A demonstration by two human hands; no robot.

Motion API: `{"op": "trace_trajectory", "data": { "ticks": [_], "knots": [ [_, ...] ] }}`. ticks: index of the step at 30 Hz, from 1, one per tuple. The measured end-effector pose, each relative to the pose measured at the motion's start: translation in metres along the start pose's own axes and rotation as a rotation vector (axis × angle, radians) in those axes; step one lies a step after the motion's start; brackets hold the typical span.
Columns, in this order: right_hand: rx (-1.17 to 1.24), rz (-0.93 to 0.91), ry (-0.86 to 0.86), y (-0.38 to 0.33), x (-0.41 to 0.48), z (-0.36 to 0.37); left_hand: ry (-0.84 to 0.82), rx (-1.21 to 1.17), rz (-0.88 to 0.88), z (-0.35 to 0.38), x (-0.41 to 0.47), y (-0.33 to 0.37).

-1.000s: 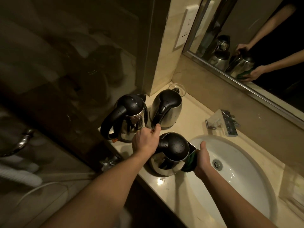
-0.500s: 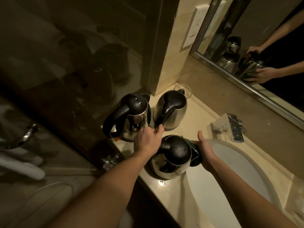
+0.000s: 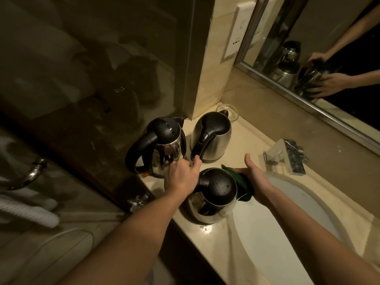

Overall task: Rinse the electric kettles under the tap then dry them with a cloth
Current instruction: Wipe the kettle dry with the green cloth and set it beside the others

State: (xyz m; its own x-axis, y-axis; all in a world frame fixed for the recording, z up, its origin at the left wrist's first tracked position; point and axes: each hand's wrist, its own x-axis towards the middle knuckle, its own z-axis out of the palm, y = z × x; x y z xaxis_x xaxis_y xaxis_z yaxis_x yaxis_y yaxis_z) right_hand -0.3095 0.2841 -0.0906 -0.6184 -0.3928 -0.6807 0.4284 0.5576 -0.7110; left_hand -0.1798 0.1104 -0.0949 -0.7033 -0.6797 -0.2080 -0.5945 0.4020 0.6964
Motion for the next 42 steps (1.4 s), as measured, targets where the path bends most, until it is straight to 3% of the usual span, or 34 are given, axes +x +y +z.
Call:
{"op": "trace_trajectory", "data": {
  "ticks": [8, 22, 33, 42],
  "knots": [
    [-0.190, -0.065, -0.066, -0.031, 0.000, 0.012, -0.018, -0.009, -0.003, 0.001, 0.003, -0.001],
    [-0.153, 0.062, -0.058, 0.012, 0.029, 0.010, 0.012, 0.007, 0.006, 0.000, 0.000, 0.000],
    [-0.279, -0.088, -0.148, -0.038, 0.019, 0.021, -0.006, 0.005, 0.002, 0.002, 0.001, -0.002],
    [-0.331, 0.014, -0.147, -0.023, 0.053, 0.028, -0.003, -0.019, 0.016, 0.003, 0.002, -0.003]
  ]
}}
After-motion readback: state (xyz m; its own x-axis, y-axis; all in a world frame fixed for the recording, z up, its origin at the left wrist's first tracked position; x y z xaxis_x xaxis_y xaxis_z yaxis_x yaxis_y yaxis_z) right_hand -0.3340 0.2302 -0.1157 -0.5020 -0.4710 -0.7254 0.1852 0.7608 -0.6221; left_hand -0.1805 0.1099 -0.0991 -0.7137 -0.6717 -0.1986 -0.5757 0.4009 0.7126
